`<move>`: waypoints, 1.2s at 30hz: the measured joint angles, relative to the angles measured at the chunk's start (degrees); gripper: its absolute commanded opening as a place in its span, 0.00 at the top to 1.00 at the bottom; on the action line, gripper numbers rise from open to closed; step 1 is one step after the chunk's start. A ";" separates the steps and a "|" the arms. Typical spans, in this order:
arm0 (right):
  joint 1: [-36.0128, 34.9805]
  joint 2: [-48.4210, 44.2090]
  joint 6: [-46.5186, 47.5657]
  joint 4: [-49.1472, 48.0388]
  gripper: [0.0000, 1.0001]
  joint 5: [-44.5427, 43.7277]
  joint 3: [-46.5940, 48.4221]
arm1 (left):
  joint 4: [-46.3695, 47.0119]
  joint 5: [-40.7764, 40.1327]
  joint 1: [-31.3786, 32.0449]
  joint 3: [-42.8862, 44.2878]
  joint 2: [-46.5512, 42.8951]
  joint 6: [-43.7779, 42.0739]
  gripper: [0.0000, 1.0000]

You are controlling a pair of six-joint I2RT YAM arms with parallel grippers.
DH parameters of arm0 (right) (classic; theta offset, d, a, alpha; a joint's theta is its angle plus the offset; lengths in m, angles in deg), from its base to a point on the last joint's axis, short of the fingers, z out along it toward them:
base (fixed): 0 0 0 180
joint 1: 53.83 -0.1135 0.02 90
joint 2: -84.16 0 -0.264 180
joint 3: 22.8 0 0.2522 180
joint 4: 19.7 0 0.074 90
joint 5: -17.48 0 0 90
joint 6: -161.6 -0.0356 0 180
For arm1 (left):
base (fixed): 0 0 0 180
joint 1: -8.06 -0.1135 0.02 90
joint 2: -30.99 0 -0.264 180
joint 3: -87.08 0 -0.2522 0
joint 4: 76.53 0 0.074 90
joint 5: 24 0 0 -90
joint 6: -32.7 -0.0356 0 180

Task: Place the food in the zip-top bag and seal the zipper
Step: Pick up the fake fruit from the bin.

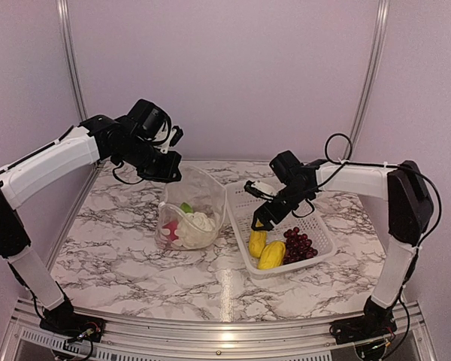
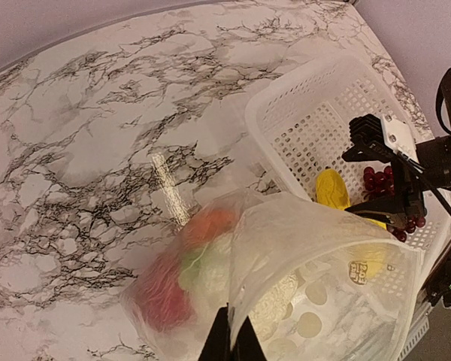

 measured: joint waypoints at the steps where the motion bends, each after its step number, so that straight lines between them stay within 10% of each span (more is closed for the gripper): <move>1: 0.00 0.39 -0.85 -0.04 0.19 0.04 0.00 | 0.00 0.00 0.00 0.00 0.00 0.13 1.00; 10: 0.00 5.49 -8.15 -0.81 0.30 1.46 0.76 | 0.07 0.07 0.00 -0.55 -0.04 1.27 1.00; 19: 0.04 8.44 -12.44 -1.77 0.88 3.91 2.89 | 0.09 0.15 0.00 -0.76 -0.07 1.46 1.00; 36: 5.38 -8.17 -9.75 -8.66 0.99 16.24 6.21 | 2.03 2.47 -0.02 -0.76 1.44 2.71 1.00</move>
